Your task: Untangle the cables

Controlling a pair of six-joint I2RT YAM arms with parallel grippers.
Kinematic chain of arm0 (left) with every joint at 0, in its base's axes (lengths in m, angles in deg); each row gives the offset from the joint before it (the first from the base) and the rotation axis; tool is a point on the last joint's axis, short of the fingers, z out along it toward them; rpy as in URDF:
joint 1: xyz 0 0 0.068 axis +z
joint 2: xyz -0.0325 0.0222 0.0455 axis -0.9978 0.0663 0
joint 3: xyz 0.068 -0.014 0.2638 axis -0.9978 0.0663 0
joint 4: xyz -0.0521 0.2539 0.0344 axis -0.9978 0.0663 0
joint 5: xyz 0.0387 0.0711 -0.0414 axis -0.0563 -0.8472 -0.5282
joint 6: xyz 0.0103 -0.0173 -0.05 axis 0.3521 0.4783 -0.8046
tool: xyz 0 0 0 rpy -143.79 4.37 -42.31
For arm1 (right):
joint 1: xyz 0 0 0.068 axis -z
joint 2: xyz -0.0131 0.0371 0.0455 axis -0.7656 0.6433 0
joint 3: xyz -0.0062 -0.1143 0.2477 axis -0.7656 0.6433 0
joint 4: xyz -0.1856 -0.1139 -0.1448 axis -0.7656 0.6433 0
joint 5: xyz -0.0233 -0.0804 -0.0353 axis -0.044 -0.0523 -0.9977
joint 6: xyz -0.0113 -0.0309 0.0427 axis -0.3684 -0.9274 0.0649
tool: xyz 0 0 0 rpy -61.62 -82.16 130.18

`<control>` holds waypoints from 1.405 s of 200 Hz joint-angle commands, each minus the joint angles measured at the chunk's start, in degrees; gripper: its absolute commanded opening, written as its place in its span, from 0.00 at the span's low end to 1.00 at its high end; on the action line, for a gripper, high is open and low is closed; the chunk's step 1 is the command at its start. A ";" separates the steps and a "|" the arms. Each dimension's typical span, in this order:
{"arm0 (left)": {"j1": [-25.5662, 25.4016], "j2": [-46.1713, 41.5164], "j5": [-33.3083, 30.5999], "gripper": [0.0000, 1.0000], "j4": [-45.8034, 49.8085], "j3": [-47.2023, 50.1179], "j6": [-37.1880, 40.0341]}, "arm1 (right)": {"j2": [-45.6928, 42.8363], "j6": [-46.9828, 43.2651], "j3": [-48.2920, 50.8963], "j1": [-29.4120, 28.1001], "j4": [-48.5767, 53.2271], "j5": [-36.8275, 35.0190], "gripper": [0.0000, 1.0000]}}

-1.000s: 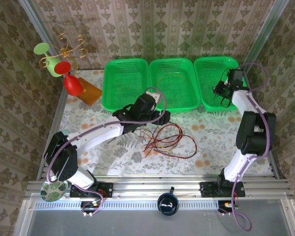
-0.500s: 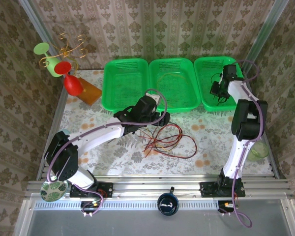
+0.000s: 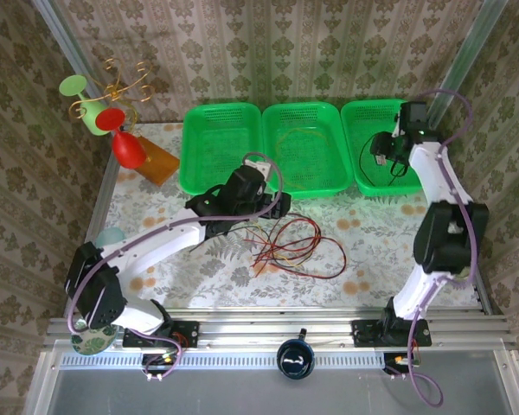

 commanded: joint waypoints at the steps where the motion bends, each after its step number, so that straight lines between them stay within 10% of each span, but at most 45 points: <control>1: 0.73 -2.68 -0.76 0.87 3.70 2.15 0.37 | -7.30 1.30 5.00 -1.43 2.08 -2.66 0.64; 75: 1.89 -9.12 0.87 0.86 8.68 10.18 -2.14 | -26.63 4.86 19.25 -16.39 11.22 -2.03 0.62; 133: 3.50 -16.12 6.56 0.84 7.21 18.24 -1.54 | -37.20 24.29 37.56 -32.59 2.74 -0.39 0.54; 180: 4.76 -19.20 7.47 0.83 9.03 22.08 -2.79 | -36.01 34.37 42.87 -45.48 -5.85 -0.63 0.49; 281: 9.07 -24.81 9.38 0.81 5.25 29.93 -8.24 | -25.70 62.99 49.25 -53.20 -25.93 -0.56 0.40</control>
